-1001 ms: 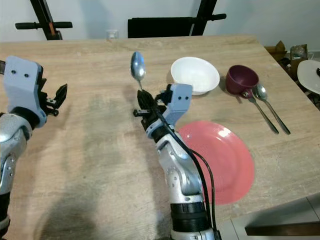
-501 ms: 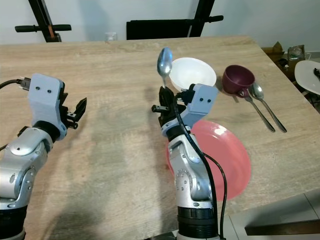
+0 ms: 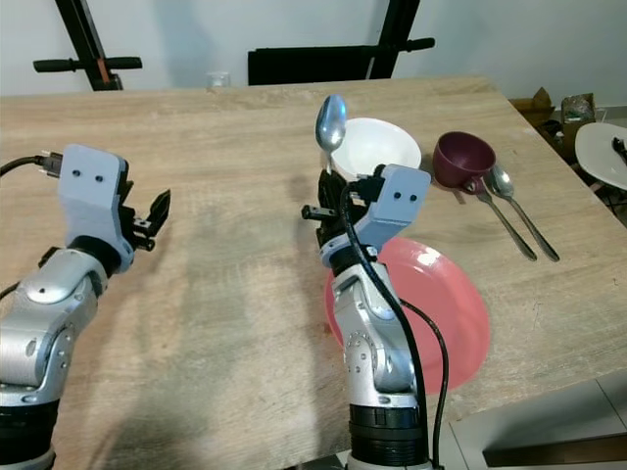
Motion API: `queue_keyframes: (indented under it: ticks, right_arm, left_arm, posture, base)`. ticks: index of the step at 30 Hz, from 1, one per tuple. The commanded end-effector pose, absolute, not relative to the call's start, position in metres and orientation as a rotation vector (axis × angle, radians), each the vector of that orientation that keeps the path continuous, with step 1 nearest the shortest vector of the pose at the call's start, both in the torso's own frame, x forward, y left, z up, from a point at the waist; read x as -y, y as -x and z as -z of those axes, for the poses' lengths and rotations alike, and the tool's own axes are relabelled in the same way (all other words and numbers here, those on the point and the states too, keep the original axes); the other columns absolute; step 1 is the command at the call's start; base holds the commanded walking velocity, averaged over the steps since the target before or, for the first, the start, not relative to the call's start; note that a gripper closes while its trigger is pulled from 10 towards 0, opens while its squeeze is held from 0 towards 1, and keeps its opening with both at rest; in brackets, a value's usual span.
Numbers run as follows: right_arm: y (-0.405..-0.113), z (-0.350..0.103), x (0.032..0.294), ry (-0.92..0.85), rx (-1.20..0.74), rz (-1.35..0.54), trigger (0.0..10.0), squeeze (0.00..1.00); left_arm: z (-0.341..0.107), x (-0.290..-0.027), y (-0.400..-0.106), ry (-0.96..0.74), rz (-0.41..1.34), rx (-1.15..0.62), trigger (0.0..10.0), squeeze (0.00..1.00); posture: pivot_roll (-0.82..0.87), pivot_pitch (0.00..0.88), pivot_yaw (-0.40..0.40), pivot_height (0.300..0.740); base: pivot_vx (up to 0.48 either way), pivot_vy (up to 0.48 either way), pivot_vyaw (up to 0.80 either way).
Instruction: Setting the table
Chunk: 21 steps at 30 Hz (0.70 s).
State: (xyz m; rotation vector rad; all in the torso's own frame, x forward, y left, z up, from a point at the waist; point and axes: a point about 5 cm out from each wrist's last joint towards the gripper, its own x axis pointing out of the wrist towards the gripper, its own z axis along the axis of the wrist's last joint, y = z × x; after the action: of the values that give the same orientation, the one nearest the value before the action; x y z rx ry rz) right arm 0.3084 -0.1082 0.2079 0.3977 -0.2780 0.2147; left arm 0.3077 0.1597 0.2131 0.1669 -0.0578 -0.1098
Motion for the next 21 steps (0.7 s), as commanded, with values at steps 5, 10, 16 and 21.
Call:
queue_keyframes:
  ticks: [5,10,16,21]
  right_arm:
    - [-0.3095,-0.205,0.1094,-0.39,0.271,-0.199,10.0,0.0]
    - [-0.31,-0.2042,0.1103,-0.387,0.271,-0.195,10.0,0.0]
    - [-0.3103,-0.2035,0.1108,-0.383,0.27,-0.193,10.0,0.0]
    - [-0.3105,-0.203,0.1107,-0.383,0.269,-0.189,10.0,0.0]
  left_arm:
    - [-0.2104,-0.1584,-0.3086,-0.162,0.109,0.053,10.0,0.0]
    - [-0.2093,-0.1581,-0.3094,-0.168,0.107,0.052,10.0,0.0]
    - [-0.2094,-0.1576,-0.3101,-0.167,0.107,0.053,10.0,0.0]
    - [-0.2096,-0.1582,-0.3103,-0.169,0.106,0.053,10.0,0.0]
  posture:
    - [-0.04,0.06,0.033,0.74]
    - [-0.05,0.06,0.033,0.74]
    - [-0.05,0.06,0.032,0.74]
    - [-0.05,0.061,0.031,0.74]
  base:
    - [0.0,0.0,0.0]
    - [0.0,0.0,0.0]
    - [0.0,0.0,0.0]
    - [0.0,0.0,0.0]
